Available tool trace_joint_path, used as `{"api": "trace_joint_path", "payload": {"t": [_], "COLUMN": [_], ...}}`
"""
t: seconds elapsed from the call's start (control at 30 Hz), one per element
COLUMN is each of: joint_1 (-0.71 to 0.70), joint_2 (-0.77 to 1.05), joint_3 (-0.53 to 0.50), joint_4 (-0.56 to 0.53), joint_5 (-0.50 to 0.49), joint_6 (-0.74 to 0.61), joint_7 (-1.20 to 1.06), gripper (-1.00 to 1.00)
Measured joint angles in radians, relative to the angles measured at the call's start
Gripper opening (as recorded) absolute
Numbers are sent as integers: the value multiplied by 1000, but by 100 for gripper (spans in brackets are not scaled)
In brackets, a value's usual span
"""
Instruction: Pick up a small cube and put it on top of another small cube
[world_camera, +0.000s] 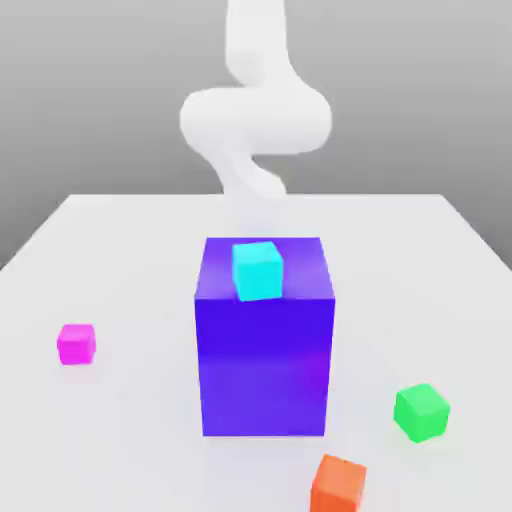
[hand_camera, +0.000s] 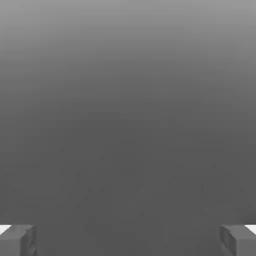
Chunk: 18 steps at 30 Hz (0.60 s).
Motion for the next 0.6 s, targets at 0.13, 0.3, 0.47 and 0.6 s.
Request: {"api": "trace_joint_path", "payload": {"t": [0.13,0.3,0.47,0.6], "joint_1": [-114,-243,-367,-453], "joint_2": [122,267,412,529], "joint_3": [-27,-75,-135,-194], "joint_4": [-83,-183,-282,-362], "joint_5": [-32,-66,-88,-88], "joint_6": [85,187,289,371], "joint_7": [102,223,333,409], "gripper": [0,0,0,0]}}
